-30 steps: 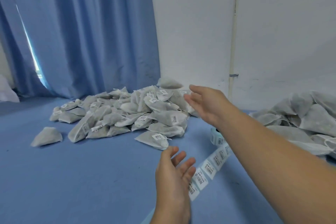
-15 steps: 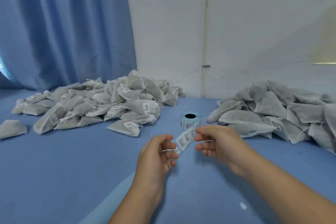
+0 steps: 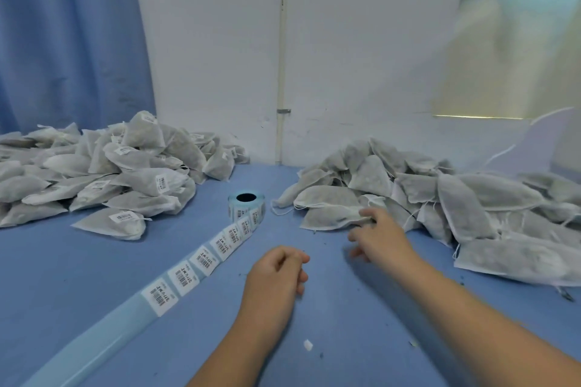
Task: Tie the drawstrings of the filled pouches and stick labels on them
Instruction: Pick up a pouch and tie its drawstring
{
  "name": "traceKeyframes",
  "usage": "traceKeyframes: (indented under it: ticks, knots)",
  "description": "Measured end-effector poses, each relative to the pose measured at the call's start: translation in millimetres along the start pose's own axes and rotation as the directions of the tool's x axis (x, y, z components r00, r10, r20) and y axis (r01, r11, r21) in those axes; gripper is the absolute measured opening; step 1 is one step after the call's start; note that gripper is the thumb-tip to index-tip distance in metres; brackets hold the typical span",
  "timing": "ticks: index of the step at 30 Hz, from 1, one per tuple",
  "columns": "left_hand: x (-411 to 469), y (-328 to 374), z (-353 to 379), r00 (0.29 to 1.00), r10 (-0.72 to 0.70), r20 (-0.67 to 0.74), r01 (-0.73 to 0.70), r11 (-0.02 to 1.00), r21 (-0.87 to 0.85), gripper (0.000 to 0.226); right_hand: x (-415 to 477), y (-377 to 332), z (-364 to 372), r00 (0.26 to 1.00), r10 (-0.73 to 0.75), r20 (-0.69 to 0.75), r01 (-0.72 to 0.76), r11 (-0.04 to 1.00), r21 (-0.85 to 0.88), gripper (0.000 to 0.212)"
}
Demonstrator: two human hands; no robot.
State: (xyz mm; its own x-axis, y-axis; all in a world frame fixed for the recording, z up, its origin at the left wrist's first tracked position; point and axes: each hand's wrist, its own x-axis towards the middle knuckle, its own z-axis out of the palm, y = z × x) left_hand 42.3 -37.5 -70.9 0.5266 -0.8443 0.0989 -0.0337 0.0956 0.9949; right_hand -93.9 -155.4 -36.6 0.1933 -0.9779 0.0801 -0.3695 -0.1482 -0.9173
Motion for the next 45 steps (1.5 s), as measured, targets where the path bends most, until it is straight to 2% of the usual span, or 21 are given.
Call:
traceKeyframes:
  ticks: [2, 3, 5, 6, 10, 13, 16, 18, 20, 22, 25, 28, 32, 34, 38, 42, 44, 45]
  knots:
    - [1, -1, -3, 1.0, -0.001, 0.018, 0.001, 1.0, 0.016, 0.022, 11, 5, -4, 0.999, 0.033, -0.031, -0.031, 0.997, 0.076, 0.048]
    - [1, 0, -3, 1.0, -0.002, 0.017, 0.002, 1.0, 0.013, 0.022, 15, 8, -2, 0.999, 0.031, -0.035, -0.029, 0.998, 0.056, 0.055]
    - [1, 0, -3, 1.0, -0.001, 0.017, 0.001, 1.0, 0.017, 0.022, 20, 15, 3, 1.0, -0.005, -0.021, 0.003, 0.995, -0.101, 0.068]
    - [1, 0, -2, 1.0, 0.0, 0.02, 0.0, 1.0, 0.025, 0.022, 21, 16, 5, 1.0, -0.024, -0.02, 0.021, 0.987, -0.156, 0.068]
    - [-2, 0, -2, 1.0, 0.004, 0.027, -0.005, 0.999, 0.047, 0.022, 21, 15, 7, 0.993, -0.097, -0.063, 0.078, 0.965, -0.252, 0.037]
    - [-4, 1, -2, 1.0, 0.019, 0.012, -0.02, 0.998, 0.066, 0.022, 9, 22, 3, 0.977, -0.184, -0.107, 0.136, 0.926, -0.353, 0.044]
    - [-8, 3, 0, 0.994, 0.104, -0.024, -0.101, 0.987, 0.126, 0.02, -13, 18, -8, 0.941, -0.315, -0.12, 0.246, 0.886, -0.393, 0.036]
    - [-12, 3, 0, 0.977, 0.206, -0.05, -0.194, 0.965, 0.178, 0.018, -31, 11, -18, 0.909, -0.391, -0.144, 0.324, 0.88, -0.347, 0.028]
    - [-17, 4, 0, 0.952, 0.299, -0.061, -0.277, 0.931, 0.236, 0.019, -52, 6, -27, 0.887, -0.416, -0.199, 0.374, 0.902, -0.217, 0.025]
    - [-20, 4, 0, 0.93, 0.363, -0.058, -0.335, 0.902, 0.273, 0.018, -73, 3, -33, 0.899, -0.377, -0.224, 0.377, 0.925, -0.047, 0.023]
    - [-23, 6, 2, 0.905, 0.424, -0.036, -0.399, 0.874, 0.277, 0.011, -97, 2, -38, 0.932, -0.314, -0.183, 0.347, 0.918, 0.192, 0.017]
    - [-30, 8, 5, 0.9, 0.428, 0.078, -0.432, 0.862, 0.264, 0.014, -110, 7, -39, 0.959, -0.25, -0.135, 0.282, 0.887, 0.366, 0.011]
    - [-43, 10, 11, 0.834, 0.472, 0.284, -0.549, 0.76, 0.349, 0.04, -116, 9, -39, 0.976, -0.206, -0.068, 0.21, 0.817, 0.537, 0.015]
    - [-50, 12, 16, 0.813, 0.492, 0.312, -0.579, 0.74, 0.341, 0.046, -118, 8, -41, 0.97, -0.238, -0.057, 0.227, 0.791, 0.568, 0.016]
    - [-58, 16, 26, 0.783, 0.543, 0.303, -0.62, 0.713, 0.328, 0.035, -123, 8, -44, 0.954, -0.298, -0.017, 0.255, 0.785, 0.564, 0.025]
    - [-57, 18, 23, 0.786, 0.536, 0.308, -0.617, 0.709, 0.341, 0.017, -126, 5, -52, 0.919, -0.382, -0.096, 0.386, 0.826, 0.41, 0.032]
    - [-57, 22, 19, 0.757, 0.558, 0.34, -0.654, 0.649, 0.389, 0.011, -128, 3, -60, 0.884, -0.458, -0.093, 0.462, 0.823, 0.33, 0.047]
    - [-57, 25, 17, 0.718, 0.592, 0.366, -0.695, 0.58, 0.424, 0.013, -129, 2, -62, 0.861, -0.506, -0.056, 0.497, 0.811, 0.307, 0.055]
